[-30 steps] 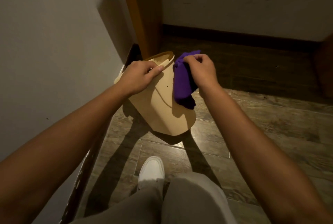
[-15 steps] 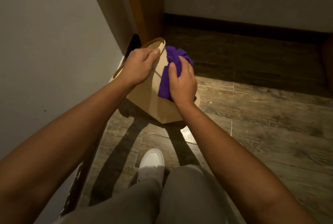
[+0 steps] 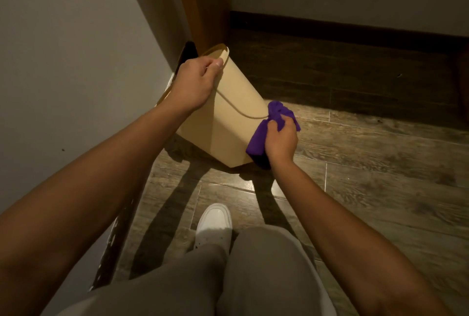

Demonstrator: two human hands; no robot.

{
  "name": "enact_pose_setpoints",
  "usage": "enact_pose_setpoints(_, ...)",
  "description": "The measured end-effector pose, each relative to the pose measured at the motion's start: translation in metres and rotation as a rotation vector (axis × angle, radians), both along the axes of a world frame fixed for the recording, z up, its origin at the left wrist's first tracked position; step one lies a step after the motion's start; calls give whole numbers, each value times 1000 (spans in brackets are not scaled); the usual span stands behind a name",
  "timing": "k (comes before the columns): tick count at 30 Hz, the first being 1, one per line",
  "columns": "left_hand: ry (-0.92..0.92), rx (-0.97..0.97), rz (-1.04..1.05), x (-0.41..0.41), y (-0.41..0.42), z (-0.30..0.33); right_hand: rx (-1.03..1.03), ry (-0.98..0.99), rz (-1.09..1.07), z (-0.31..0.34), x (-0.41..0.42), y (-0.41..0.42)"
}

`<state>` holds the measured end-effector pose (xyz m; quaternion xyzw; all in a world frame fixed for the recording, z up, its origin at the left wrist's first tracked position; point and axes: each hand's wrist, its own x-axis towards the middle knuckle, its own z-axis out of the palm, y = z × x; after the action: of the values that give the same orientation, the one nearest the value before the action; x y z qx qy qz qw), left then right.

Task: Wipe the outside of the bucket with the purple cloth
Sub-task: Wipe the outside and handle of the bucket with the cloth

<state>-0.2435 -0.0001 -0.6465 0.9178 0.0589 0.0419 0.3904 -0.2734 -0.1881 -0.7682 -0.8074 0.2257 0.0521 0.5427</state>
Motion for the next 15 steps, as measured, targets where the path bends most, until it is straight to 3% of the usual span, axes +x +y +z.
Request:
enact_pose_setpoints(9,3,23,-22,4,-15,2,34,-437,247,62,5,72)
enact_pose_setpoints(12,15,6,12,1,-10,0,-78,-415,243,58,27,68)
enact_pose_setpoints(15,31,-19,81,-2,-2,-3,-192,-260,311,35,52,40)
